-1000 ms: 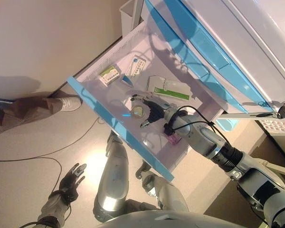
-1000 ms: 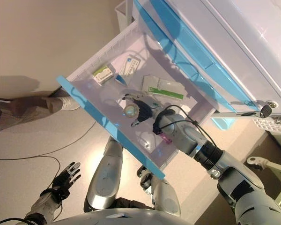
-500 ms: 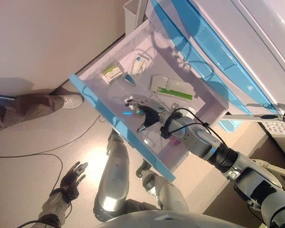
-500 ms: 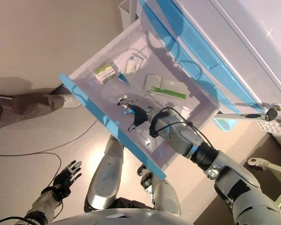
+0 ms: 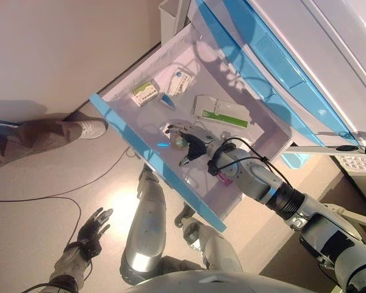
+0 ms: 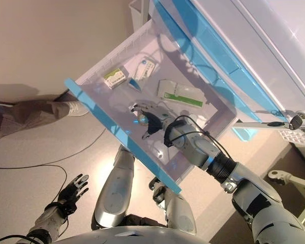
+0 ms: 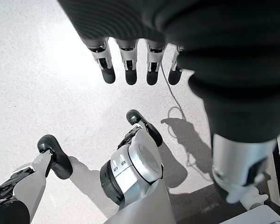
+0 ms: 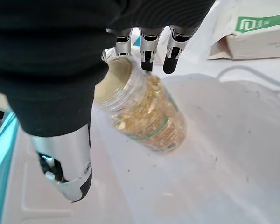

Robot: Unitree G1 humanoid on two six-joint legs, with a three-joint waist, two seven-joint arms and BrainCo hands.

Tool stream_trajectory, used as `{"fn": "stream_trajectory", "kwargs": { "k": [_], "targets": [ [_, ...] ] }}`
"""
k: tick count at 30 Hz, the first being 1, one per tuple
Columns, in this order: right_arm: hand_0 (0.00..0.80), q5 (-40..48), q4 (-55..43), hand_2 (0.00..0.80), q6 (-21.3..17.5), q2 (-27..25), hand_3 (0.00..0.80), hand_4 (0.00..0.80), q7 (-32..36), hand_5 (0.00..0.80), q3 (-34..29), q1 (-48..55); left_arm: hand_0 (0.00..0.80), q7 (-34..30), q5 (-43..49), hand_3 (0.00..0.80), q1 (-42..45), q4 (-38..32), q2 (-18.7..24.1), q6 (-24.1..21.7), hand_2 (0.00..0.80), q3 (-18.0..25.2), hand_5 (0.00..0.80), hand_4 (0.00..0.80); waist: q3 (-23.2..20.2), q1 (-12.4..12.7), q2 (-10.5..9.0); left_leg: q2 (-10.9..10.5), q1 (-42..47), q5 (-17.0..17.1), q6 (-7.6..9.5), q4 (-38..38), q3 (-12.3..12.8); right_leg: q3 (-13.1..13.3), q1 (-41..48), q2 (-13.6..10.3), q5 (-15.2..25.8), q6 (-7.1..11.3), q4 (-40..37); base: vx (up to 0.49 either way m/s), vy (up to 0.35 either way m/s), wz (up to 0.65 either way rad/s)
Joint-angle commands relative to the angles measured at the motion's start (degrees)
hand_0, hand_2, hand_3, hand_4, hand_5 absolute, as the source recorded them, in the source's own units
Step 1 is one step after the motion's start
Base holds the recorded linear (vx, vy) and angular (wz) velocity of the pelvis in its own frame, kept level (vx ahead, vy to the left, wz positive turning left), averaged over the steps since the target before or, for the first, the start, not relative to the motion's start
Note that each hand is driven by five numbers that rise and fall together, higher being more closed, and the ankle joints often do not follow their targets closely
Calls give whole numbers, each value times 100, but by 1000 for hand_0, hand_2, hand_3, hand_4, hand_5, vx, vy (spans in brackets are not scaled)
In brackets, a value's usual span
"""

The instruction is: Open the drawer and pick up the medicine

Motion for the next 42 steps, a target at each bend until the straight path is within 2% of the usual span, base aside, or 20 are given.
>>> {"fn": "stream_trajectory", "kwargs": {
  "k": [1, 17, 19, 20, 21, 22, 42],
  "targets": [
    [0, -117, -323, 0, -72, 82, 0, 0, -259, 0, -44, 16, 0, 46, 127, 0, 308, 1, -64, 45, 0, -26, 0, 0, -9, 29, -112, -333, 124, -620, 373, 157, -106, 279, -456, -186, 771, 119, 227, 0, 0, 0],
    [0, -257, -188, 0, -30, 143, 0, 0, -270, 0, -74, 77, 0, 102, 132, 0, 288, -36, -83, 116, 0, -52, 0, 0, -9, -2, -116, -334, 121, -644, 382, 181, -102, 331, -458, -176, 777, 124, 213, 0, 0, 0],
    [389, -268, -140, 389, -27, 162, 389, 389, -270, 389, -47, 74, 0, 95, 119, 0, 286, -22, -77, 129, 0, -39, 0, 0, -9, 2, -122, -331, 122, -650, 383, 181, -96, 326, -459, -173, 778, 124, 212, 0, 0, 0],
    [734, -285, -124, 734, -32, 176, 734, 734, -254, 734, -40, 70, 0, 84, 125, 0, 284, -3, -77, 114, 0, -32, 0, 0, -9, 1, -130, -328, 119, -651, 382, 176, -97, 331, -458, -167, 777, 124, 204, 0, 0, 0],
    [734, -288, -119, 734, -37, 175, 734, 734, -243, 734, -36, 63, 0, 88, 122, 0, 276, -3, -76, 120, 0, -32, 0, 0, -9, -1, -132, -326, 119, -649, 382, 171, -97, 333, -461, -166, 780, 126, 202, 0, 0, 0],
    [800, -305, -112, 800, -33, 173, 800, 800, -241, 800, -13, 68, 0, 83, 110, 0, 279, -2, -68, 126, 0, -36, 0, 0, -9, -1, -131, -326, 116, -644, 384, 170, -99, 338, -462, -163, 781, 124, 202, 0, 0, 0],
    [800, -426, -94, 800, -130, 207, 800, 800, -244, 800, -11, 27, 0, 140, 114, 0, 223, -28, -51, 154, 0, -24, 0, 0, -9, -14, -206, -319, 52, -667, 397, 179, -107, 365, -545, -131, 823, 150, 185, 0, 0, 0]
  ]
}}
